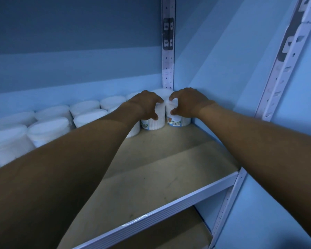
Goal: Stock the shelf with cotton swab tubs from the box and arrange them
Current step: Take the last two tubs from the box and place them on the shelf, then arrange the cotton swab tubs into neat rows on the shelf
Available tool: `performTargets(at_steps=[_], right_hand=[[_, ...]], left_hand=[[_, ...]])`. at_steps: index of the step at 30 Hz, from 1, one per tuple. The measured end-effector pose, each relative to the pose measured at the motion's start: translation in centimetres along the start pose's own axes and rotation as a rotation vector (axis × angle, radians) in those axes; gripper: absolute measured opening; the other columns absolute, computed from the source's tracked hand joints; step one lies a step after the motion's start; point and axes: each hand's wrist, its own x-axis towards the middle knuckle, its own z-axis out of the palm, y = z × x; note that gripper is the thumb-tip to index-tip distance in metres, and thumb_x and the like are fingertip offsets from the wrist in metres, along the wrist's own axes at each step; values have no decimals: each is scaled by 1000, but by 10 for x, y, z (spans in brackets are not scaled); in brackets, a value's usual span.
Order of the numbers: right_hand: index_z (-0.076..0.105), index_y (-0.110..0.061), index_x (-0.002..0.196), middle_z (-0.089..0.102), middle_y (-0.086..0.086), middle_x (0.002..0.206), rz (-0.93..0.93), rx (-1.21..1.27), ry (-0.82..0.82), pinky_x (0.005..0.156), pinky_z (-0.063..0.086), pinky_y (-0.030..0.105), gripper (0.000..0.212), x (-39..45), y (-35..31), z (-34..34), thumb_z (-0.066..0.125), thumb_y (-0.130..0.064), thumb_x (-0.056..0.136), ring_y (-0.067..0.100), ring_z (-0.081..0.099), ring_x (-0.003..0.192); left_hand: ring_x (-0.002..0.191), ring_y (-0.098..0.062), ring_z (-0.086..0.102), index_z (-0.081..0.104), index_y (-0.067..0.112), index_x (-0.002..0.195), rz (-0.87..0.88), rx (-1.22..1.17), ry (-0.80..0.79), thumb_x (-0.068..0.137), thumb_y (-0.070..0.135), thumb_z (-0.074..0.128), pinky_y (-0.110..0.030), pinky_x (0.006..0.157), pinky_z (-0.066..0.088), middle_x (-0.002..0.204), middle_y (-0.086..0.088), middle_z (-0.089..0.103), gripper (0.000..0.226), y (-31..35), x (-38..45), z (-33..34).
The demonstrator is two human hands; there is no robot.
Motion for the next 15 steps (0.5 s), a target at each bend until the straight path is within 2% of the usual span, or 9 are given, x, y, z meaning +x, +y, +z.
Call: performTargets(at_steps=[15], right_hand=[[52, -30, 139, 52, 5, 143, -20, -88, -1, 105, 43, 40, 59, -10, -5, -6, 72, -41, 85, 29, 49, 129]], left_hand=[[131, -26, 45, 48, 25, 145, -3, 13, -16, 83, 30, 77, -33, 101, 38, 144, -6, 50, 69, 9, -8, -11]])
